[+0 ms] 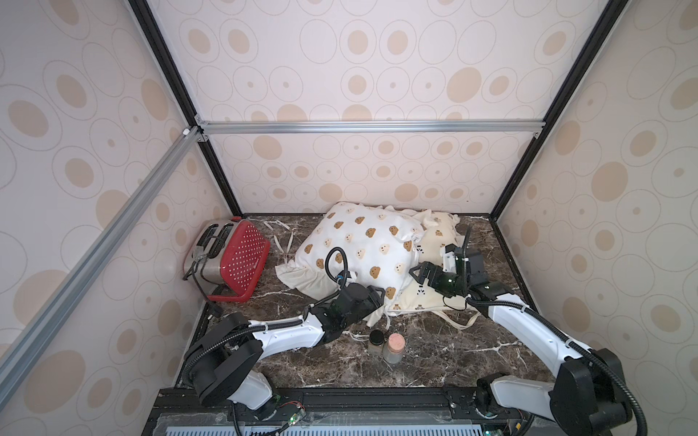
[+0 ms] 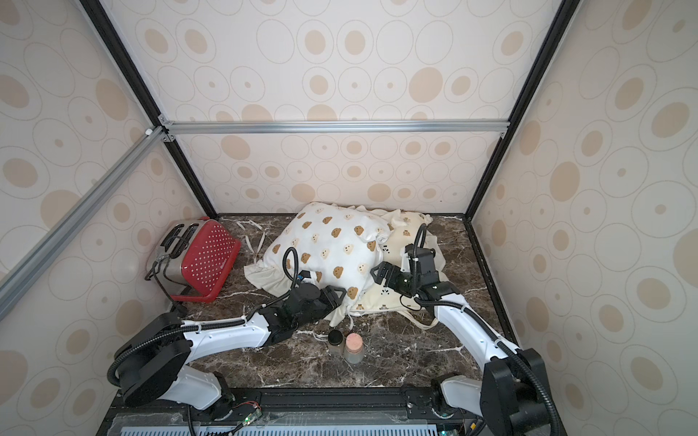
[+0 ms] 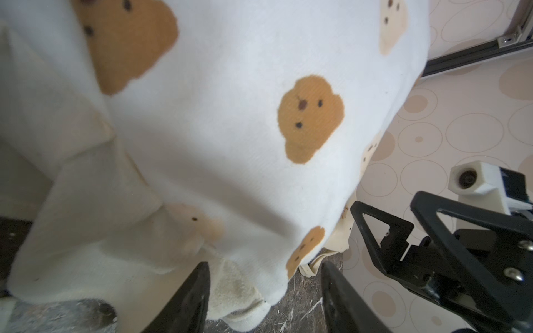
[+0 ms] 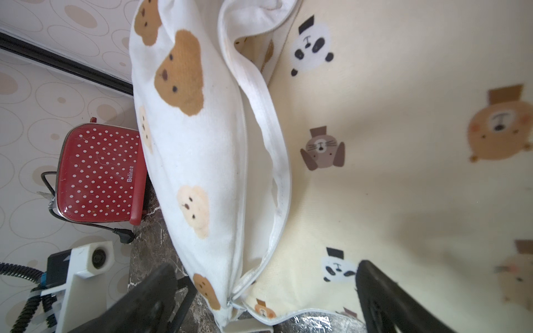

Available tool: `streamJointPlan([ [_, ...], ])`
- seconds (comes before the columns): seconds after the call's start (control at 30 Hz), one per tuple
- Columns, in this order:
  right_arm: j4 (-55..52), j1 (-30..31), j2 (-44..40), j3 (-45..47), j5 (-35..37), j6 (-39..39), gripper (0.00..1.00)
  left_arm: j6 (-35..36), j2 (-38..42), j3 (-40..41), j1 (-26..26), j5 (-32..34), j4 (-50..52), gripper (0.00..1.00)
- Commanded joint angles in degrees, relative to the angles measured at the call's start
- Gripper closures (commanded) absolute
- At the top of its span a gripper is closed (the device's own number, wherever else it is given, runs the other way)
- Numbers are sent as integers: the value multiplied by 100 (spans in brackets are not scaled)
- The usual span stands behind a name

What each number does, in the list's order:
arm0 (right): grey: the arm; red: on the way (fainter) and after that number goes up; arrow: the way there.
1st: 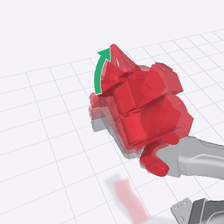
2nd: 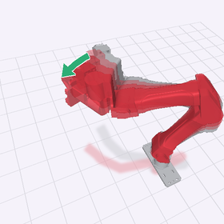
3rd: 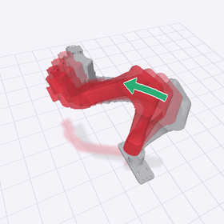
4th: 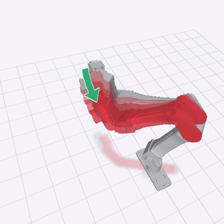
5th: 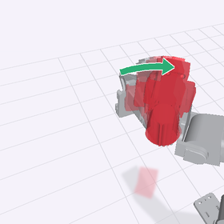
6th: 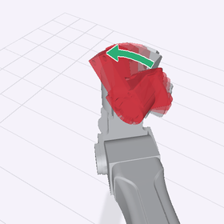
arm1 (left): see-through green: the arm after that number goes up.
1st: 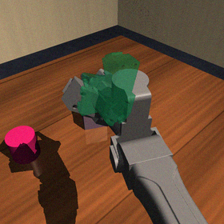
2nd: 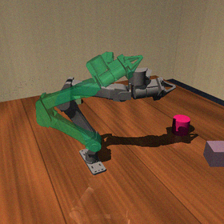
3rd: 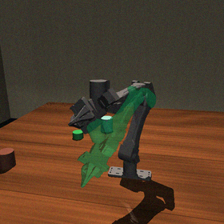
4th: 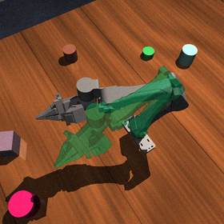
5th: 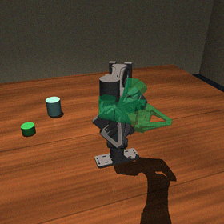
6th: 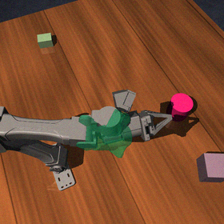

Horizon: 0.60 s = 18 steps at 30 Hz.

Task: Zip up pillowcases
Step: Pick up the pillowcase from the center of the board.

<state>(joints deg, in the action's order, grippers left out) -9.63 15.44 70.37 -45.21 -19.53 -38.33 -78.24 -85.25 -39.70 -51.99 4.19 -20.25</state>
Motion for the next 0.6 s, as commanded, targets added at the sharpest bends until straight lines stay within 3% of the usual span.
streamJointPlan([
  [0.0, 64, 29, 8, 21, 21, -43, 0, -168, -144, -115, -78, 136, -70, 39],
  [0.23, 49, 33, -12, 16, 91, -26, 0, -259, -440, -246, -119, 305, -268, 43],
  [0.57, -37, 29, 26, -93, 148, 13, 0, -325, -976, -459, -154, 577, -576, 59],
])
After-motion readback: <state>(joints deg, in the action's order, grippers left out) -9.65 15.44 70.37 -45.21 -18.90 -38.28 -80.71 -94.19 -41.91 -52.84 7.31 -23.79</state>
